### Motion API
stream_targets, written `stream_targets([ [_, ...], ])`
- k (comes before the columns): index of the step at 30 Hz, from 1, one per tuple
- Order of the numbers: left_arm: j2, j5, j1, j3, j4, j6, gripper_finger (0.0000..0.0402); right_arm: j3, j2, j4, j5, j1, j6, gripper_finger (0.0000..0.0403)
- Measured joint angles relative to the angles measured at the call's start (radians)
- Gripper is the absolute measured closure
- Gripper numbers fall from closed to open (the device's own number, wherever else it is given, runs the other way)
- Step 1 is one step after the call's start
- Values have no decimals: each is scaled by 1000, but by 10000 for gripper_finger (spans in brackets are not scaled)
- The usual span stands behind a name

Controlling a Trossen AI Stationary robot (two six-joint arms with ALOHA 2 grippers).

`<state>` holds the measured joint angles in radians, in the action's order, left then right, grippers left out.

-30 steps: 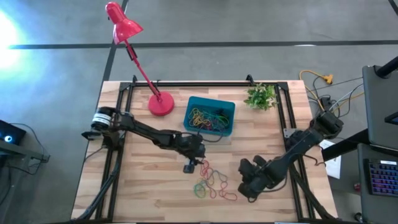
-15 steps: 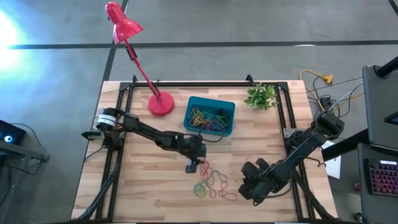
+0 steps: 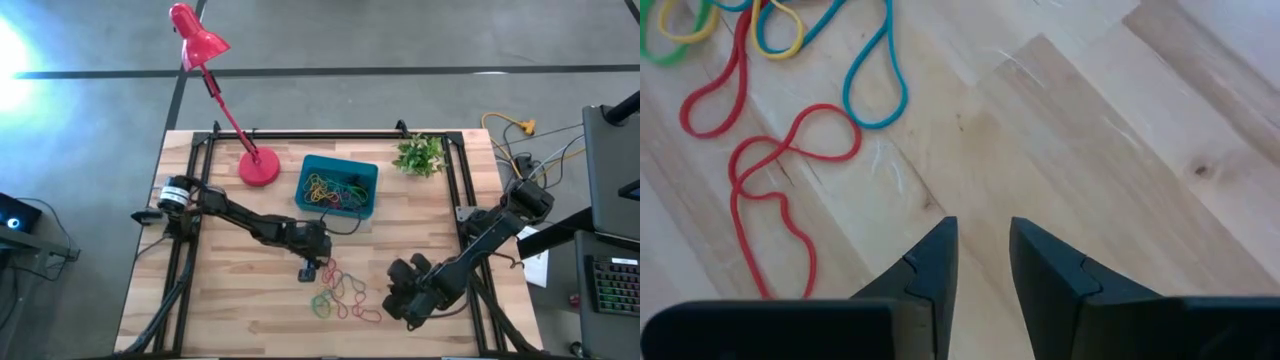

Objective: Pick and place rubber bands into bin
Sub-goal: Put the red rubber band into the blue bin

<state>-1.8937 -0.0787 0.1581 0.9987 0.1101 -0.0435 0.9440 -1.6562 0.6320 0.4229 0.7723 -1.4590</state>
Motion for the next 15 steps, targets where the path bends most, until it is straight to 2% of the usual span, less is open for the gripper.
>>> stream_targets([
  [11, -39, 37, 14, 2, 8, -5, 265, 0, 0, -8, 4, 0, 0, 319],
  [15, -57, 52, 16, 5, 7, -68, 265, 0, 0, -9, 5, 0, 0, 319],
])
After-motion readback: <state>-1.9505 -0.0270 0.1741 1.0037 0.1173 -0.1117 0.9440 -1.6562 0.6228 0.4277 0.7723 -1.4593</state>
